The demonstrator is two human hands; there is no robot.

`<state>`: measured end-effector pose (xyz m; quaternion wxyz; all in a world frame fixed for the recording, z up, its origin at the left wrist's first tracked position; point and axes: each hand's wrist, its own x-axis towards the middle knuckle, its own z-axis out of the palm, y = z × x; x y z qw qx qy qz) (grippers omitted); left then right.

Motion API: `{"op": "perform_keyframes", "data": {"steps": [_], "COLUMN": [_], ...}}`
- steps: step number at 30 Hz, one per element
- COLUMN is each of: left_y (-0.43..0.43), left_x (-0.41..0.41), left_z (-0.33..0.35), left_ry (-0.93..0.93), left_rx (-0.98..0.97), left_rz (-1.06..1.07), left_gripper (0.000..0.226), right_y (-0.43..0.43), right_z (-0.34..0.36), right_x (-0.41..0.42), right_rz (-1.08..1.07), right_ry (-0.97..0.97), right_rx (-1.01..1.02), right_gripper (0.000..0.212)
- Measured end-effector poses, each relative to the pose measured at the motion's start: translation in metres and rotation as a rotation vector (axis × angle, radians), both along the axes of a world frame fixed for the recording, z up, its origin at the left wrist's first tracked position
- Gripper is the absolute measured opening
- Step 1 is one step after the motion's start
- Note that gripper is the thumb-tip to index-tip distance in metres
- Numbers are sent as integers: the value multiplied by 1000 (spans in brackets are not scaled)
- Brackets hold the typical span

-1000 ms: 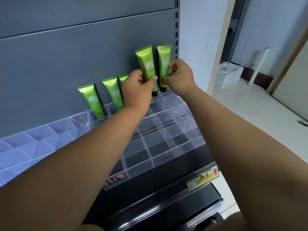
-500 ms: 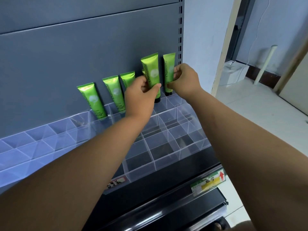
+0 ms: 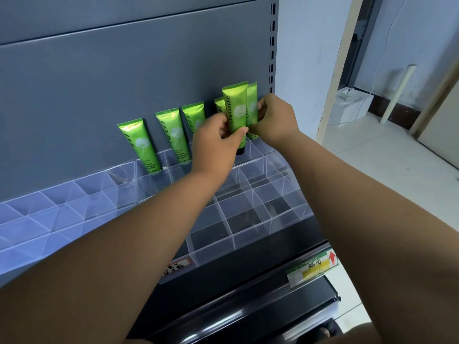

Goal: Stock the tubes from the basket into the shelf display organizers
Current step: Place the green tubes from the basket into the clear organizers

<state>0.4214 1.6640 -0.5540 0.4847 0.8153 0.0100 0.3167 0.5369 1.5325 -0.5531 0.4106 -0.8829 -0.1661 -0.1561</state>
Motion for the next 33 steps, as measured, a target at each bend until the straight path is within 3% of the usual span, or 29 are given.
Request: {"op": "perform_keyframes", "data": {"steps": [14,22,33], "left_y": [2,4,2], "left_x": [0,1,1], "left_z": [-1,-1,-1], "left_ry": [27,39,46], "left_rx": [-46,-38,-14], "left_rz": [32,34,43], "left_gripper": [18,20,24], "right_y": [2,3,4], "right_z": [-5,-1,-3], "right_x": [4,5,9], "right_rz": [-45,-98,-60], "right_ry": [5,19,24], "right_rx": [-23,-45,-38], "right_gripper": [33,51,42]}}
